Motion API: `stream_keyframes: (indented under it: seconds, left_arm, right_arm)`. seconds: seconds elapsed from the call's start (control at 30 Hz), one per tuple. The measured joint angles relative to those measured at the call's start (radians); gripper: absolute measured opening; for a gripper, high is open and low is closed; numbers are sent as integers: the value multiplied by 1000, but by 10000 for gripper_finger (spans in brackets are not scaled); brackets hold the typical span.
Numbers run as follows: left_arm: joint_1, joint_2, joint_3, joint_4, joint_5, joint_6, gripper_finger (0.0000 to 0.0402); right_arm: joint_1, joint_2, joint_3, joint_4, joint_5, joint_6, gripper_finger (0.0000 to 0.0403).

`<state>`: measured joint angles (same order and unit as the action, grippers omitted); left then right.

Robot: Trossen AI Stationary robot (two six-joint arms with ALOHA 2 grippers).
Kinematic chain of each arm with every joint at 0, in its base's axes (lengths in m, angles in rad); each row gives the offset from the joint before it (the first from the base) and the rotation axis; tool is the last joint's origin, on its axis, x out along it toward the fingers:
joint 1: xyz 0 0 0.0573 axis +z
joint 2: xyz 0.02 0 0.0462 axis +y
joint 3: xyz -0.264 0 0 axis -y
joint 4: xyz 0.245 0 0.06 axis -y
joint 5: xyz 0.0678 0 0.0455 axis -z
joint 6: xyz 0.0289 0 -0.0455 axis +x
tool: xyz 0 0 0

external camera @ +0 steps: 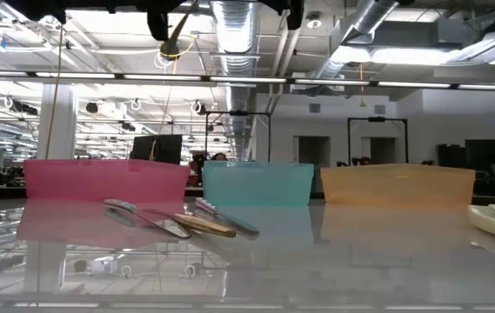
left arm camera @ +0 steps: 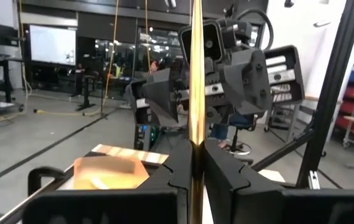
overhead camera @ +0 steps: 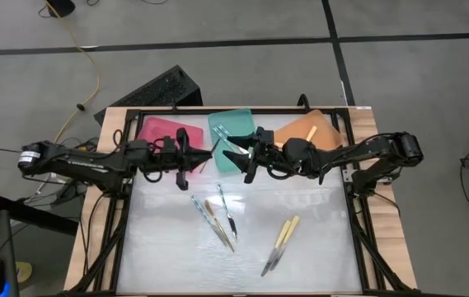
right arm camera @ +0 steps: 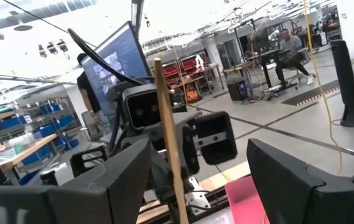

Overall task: Sort silverware by color (type)
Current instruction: Put the gold knife into the red bin

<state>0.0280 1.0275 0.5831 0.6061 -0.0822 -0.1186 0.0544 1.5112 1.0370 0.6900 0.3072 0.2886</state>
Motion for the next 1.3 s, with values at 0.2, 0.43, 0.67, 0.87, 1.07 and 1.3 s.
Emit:
stream_keyframes:
  seconds: [0.2, 0.43, 0.67, 0.87, 1.07, 1.3]
  left_arm:
    - [0, 90, 0, 106, 0, -16, 11]
    - [0, 149, 16, 129, 12, -24, 11]
    - [5, 153, 32, 140, 24, -24, 11]
    - [9, 153, 32, 140, 26, -49, 11]
    - [9, 153, 32, 130, 22, -57, 11]
    - [8, 153, 32, 127, 16, -59, 11]
  right_arm:
    - [1, 0, 0, -14, -22, 0, 282]
    - [3, 0, 0, -34, -37, -1, 282]
    - [3, 33, 0, -56, -37, 10, 282]
    - [-2, 87, 23, -46, -46, 51, 281]
    - [-3, 138, 86, -55, -76, 43, 281]
    - [-3, 115, 115, -178, -77, -28, 281]
